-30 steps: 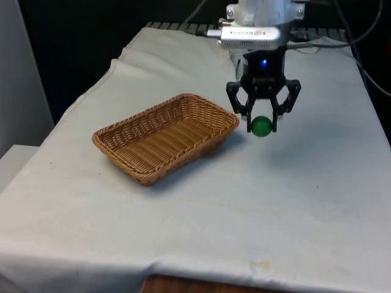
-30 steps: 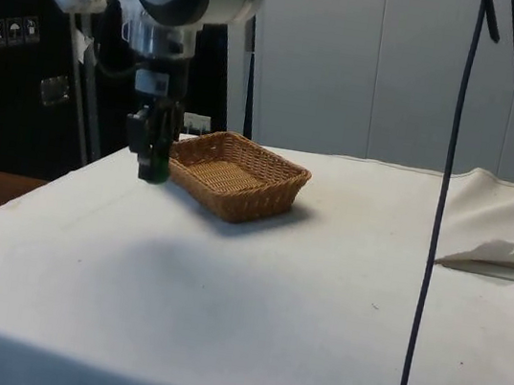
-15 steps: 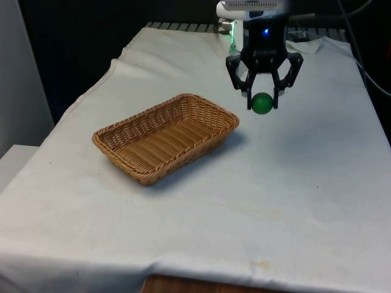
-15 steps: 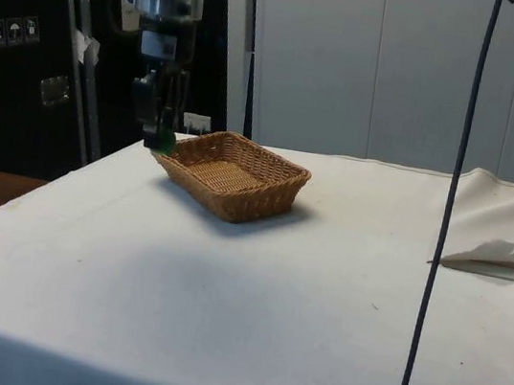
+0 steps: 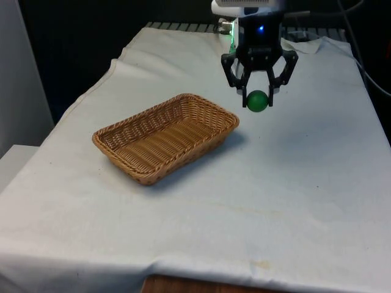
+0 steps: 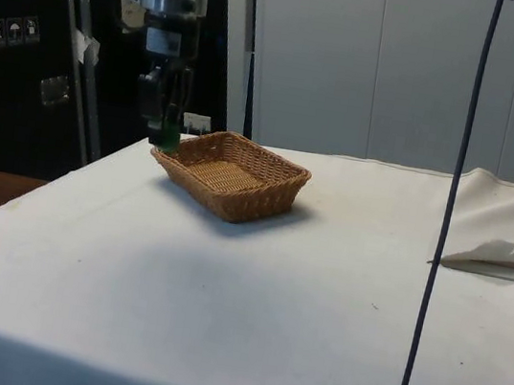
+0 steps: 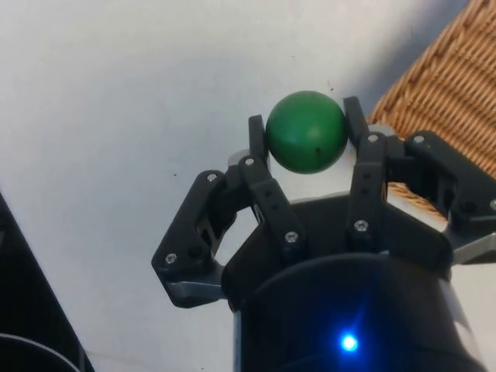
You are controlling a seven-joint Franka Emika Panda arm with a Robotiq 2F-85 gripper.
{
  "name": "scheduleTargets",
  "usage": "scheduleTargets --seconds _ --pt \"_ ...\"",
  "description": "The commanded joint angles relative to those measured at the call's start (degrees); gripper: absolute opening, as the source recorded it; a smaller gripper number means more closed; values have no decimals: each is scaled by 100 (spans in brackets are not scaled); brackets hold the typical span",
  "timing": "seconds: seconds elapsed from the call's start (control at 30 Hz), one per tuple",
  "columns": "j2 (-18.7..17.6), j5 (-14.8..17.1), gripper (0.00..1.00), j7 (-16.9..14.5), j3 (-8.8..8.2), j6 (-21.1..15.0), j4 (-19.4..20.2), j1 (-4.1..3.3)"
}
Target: Pick up the ball and place it into the basket.
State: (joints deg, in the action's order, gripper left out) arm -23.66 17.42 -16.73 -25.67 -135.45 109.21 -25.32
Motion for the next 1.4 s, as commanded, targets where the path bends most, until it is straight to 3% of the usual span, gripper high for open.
scheduleTargets --seconds 0.0,0.17,0.2,0.27,0.47,0.67,0.73,0.77,1.0,1.03,1.07,1.27,1.3,1.33,1.37 --pt "29 11 0 -57 -6 -17 34 23" --pt "23 46 0 -201 -103 -11 46 40" --pt "0 23 0 -160 -132 0 29 11" --pt "23 57 0 -281 -160 -17 69 52" --pt "0 40 0 -361 -281 0 69 40" --pt "46 92 0 -573 -395 -34 155 86" --pt "0 69 0 -561 -453 0 120 57" --pt "40 120 0 -659 -458 -34 172 92" --pt "23 206 0 -900 -642 -23 212 120" --pt "0 160 0 -842 -670 0 189 80" --pt "23 212 0 -922 -659 -23 218 120" --pt "-17 315 0 -1140 -785 -34 264 172" --pt "-29 344 0 -1180 -808 -40 269 172" --pt "-40 304 0 -1140 -848 -6 258 126" --pt "-46 372 0 -1215 -819 -46 281 172"
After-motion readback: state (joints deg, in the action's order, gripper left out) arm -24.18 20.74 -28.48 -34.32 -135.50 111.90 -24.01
